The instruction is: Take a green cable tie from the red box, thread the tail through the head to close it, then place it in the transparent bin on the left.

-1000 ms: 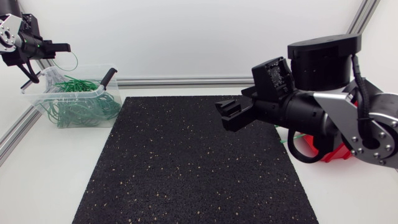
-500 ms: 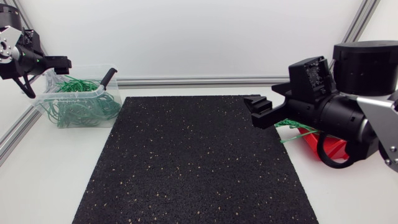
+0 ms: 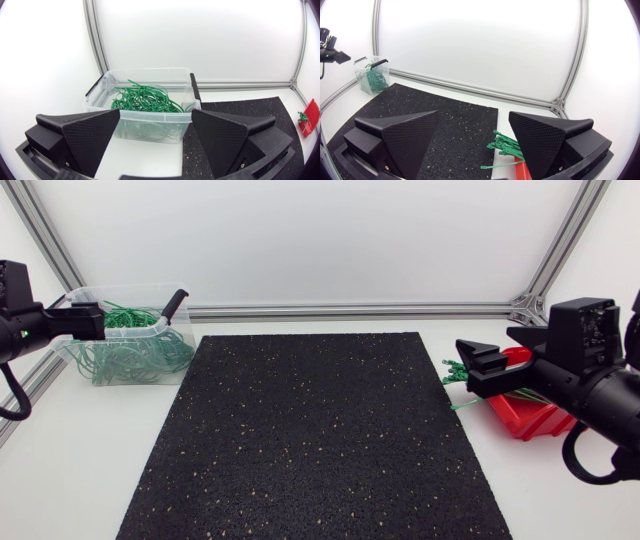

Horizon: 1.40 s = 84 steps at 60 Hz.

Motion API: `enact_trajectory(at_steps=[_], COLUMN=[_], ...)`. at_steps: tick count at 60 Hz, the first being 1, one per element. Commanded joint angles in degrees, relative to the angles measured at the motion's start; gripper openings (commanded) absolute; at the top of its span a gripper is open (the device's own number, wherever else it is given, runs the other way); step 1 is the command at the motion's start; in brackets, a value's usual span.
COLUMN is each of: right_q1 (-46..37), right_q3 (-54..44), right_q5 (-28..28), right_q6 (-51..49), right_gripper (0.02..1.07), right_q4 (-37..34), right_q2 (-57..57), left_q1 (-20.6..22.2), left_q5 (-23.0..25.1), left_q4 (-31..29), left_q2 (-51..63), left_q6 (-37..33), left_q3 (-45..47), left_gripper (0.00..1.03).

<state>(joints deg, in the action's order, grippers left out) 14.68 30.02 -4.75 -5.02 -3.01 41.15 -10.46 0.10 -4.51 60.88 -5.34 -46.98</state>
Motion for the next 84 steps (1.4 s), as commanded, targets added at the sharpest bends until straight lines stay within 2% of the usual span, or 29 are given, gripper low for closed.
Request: enact_trajectory(at_steps=[1, 14, 27, 73, 84], right_q1=[-2.02, -5.58, -7.57, -14.68, -14.68], right_q3=[-2.69, -7.15, -12.16, -30.02, -30.02], right_q5=[-0.17, -0.1, 0.97, 4.75, 4.75], right_q6=[-1.05, -0.96, 0.35, 5.02, 5.02], right_gripper=[1.03, 1.03, 1.03, 1.03, 1.03], right_q4=[-0.33, -0.55, 0.23, 3.01, 3.01], right_q2=[-3.79, -12.98, -19.16, -41.15, -41.15], left_q1=[0.18, -0.09, -0.15, 8.05, 10.04], left_q5=[0.87, 0.96, 0.95, 0.14, -0.06], left_q4=[1.35, 2.93, 3.02, 4.17, 4.46], left_q2=[-4.81, -15.71, -32.47, -54.43, -59.77], left_q6=[-0.46, -0.46, -0.09, 4.11, 5.13], left_q3=[5.23, 15.43, 24.18, 41.8, 46.09], left_gripper=[1.0, 1.0, 1.0, 1.0, 1.0])
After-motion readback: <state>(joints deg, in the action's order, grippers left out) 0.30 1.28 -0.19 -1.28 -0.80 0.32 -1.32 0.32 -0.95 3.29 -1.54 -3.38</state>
